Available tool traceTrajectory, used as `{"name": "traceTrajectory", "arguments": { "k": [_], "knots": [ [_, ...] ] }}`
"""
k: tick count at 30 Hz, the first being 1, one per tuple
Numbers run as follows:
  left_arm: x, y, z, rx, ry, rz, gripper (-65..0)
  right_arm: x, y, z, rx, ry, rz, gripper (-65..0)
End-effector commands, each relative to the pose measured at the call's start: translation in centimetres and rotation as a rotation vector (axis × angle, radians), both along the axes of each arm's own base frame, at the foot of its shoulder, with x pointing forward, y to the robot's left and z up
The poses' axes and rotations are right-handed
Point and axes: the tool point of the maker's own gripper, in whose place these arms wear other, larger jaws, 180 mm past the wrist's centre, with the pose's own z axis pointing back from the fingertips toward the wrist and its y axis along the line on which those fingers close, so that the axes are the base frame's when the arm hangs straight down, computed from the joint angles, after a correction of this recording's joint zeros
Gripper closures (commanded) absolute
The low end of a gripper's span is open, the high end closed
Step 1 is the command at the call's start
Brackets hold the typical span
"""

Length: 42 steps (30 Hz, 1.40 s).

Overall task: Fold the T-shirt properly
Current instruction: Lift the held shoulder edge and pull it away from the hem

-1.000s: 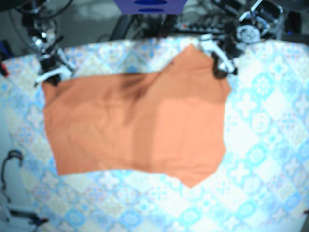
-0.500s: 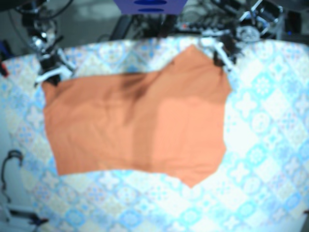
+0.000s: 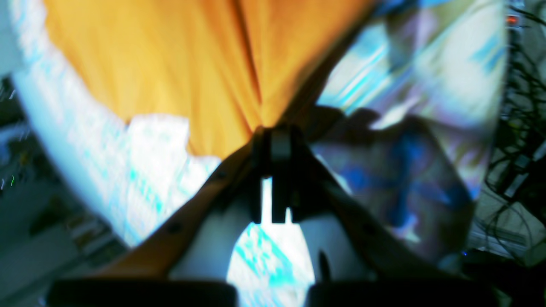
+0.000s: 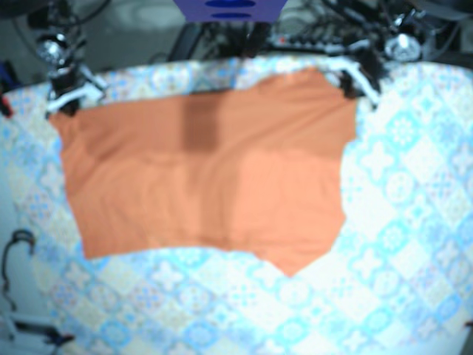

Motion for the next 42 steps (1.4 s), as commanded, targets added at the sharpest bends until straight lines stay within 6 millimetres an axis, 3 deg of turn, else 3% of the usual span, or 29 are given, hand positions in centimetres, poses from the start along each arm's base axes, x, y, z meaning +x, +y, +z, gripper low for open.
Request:
{"name": "traceTrajectory", "arguments": {
  "k": [1,10,17,28,36,42],
  "knots": [
    [0.4,0.8,0.8,0.006,-0.020,0.009,0.0,-1.1,-1.3,0.0,-0.026,0.040,-0.022,0.0],
    [-0.7,0.3,2.2,-0.049,0.006,0.015,0.0,-2.4,-1.3,1.5,-0.019,0.019,-0.015,0.0],
    [-1.8,1.2,2.3,-0.036,0.024,0.038,0.0,-3.6,-1.3,2.6,-0.022,0.017,-0.011,0.0],
    [-5.5,1.1,1.5,-0.038,0.107,0.039,0.0,-5.1,-0.7,2.9,-0.015,0.036,0.006,0.0],
    [-5.8,1.1,1.4,-0.037,0.113,0.039,0.0,-5.8,-0.5,2.9,-0.013,0.047,0.010,0.0],
    [-4.6,1.8,1.9,-0.038,0.087,0.070,0.0,-4.2,-1.4,4.6,-0.031,-0.012,-0.005,0.0]
  ]
}}
